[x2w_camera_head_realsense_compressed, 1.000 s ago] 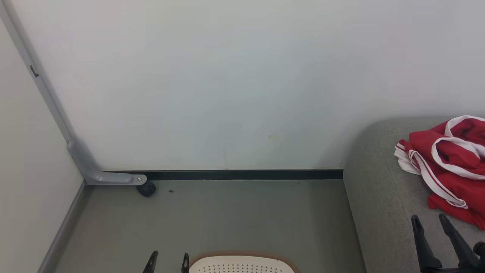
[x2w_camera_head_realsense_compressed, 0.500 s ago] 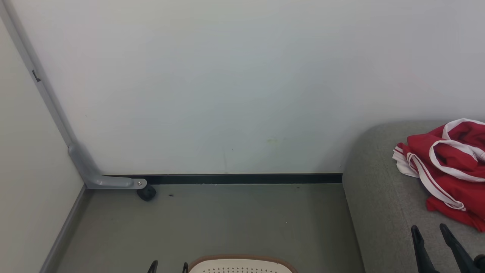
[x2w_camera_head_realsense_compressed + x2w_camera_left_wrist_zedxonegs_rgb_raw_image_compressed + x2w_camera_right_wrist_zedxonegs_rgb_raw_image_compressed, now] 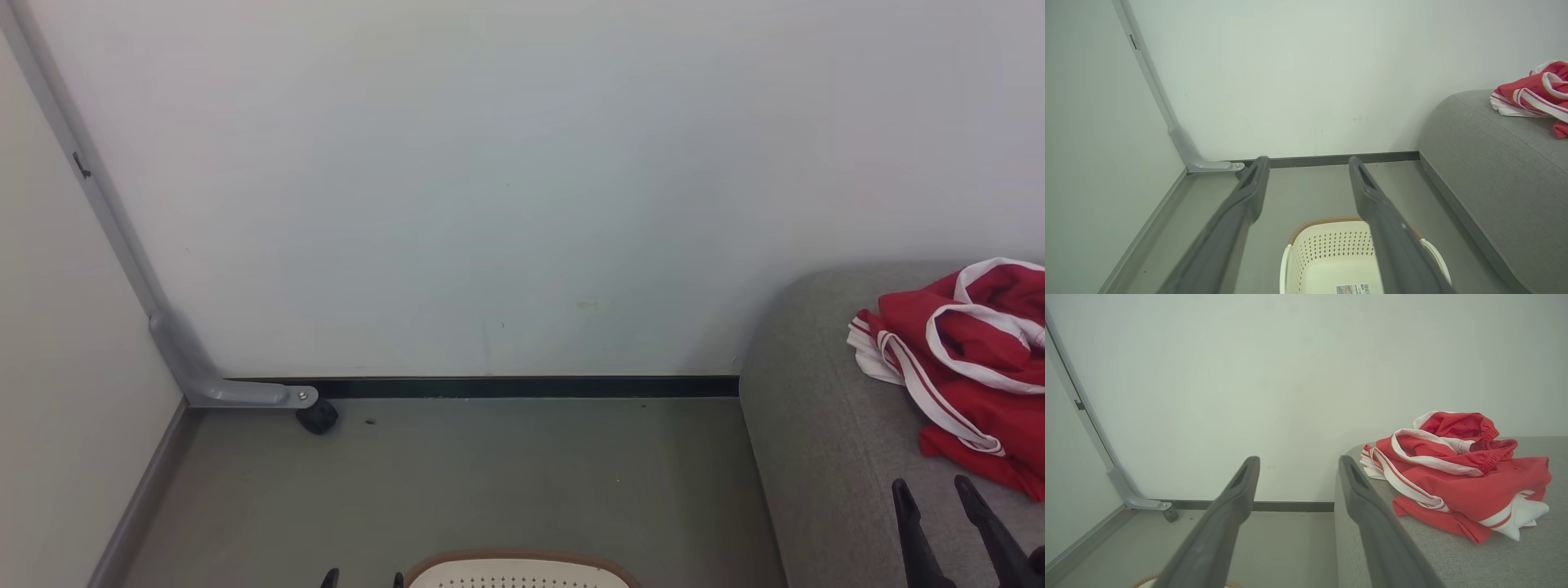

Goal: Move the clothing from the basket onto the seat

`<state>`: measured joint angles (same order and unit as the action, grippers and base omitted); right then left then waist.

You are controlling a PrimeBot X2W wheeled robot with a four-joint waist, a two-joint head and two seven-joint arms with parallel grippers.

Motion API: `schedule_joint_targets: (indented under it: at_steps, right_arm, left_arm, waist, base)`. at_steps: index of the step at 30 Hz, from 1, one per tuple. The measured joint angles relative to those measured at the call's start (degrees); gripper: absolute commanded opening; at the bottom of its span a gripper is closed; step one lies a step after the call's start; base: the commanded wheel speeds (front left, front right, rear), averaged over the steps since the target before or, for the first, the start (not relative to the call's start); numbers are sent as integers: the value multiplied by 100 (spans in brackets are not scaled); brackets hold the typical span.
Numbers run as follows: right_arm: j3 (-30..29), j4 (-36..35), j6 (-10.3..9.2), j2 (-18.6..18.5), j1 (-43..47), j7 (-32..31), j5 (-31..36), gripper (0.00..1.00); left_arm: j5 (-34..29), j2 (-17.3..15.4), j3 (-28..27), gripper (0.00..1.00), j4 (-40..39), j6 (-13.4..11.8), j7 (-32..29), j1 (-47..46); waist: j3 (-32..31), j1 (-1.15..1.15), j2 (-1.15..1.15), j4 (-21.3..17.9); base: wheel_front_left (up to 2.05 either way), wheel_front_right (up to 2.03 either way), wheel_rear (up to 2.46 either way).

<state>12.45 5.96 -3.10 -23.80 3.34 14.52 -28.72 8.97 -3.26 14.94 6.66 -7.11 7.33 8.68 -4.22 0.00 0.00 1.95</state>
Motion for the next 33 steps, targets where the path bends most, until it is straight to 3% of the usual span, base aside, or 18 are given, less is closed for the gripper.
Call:
schedule_joint_targets:
  at_steps: [20,21,33]
  right_arm:
    - [-70,-136,-44,-22,101,0,0,100]
    - [-76,-144,-45,-23,101,0,0,0]
    - [-36,194,-27,379,292,-142,-219,0]
  left_arm:
    - [19,0,-13,100,49,-1,2,0]
    - [19,0,-13,0,52,-1,3,0]
    - [235,-2,-51,0,397,63,-3,38]
  waist:
    - [49,0,0,16]
    - [52,0,0,16]
    - [78,0,0,6]
  base:
    - [0,0,0]
    - [0,0,0]
    - [0,0,0]
